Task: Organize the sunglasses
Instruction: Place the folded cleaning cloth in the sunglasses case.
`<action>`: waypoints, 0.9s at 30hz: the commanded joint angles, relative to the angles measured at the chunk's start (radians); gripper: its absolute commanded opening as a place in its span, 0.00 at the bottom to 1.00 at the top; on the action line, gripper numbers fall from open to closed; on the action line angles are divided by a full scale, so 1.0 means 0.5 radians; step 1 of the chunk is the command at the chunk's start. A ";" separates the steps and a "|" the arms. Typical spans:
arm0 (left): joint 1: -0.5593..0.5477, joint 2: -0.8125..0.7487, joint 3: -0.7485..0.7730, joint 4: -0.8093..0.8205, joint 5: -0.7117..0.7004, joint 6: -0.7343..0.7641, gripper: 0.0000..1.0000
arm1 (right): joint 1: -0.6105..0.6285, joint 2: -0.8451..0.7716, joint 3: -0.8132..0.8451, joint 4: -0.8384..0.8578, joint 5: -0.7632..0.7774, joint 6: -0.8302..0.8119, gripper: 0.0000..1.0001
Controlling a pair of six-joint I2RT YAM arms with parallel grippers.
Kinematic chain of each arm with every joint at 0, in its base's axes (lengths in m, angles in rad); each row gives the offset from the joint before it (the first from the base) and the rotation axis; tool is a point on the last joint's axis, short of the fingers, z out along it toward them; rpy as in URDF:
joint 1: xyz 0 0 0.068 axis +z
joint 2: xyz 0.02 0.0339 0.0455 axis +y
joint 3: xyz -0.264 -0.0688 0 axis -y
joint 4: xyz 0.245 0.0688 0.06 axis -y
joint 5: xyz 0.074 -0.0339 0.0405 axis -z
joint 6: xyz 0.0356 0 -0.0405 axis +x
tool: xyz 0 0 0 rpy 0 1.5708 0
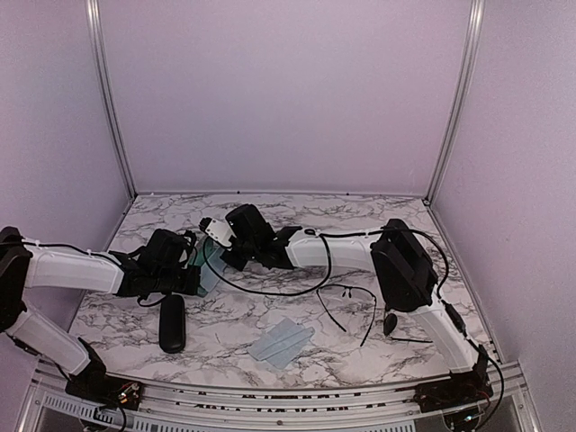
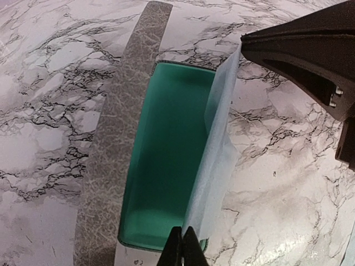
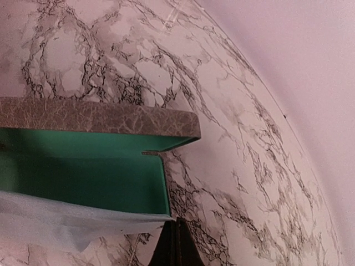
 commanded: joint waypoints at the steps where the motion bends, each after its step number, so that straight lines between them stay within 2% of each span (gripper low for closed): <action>1: 0.021 0.028 -0.033 -0.121 -0.048 0.026 0.01 | -0.040 0.085 0.132 0.012 0.068 0.020 0.00; 8: 0.027 0.082 -0.024 -0.126 -0.066 0.035 0.01 | -0.040 0.148 0.200 0.006 0.041 0.043 0.00; 27: 0.029 0.216 0.062 -0.198 -0.348 0.015 0.02 | -0.040 0.264 0.279 0.098 0.048 0.099 0.01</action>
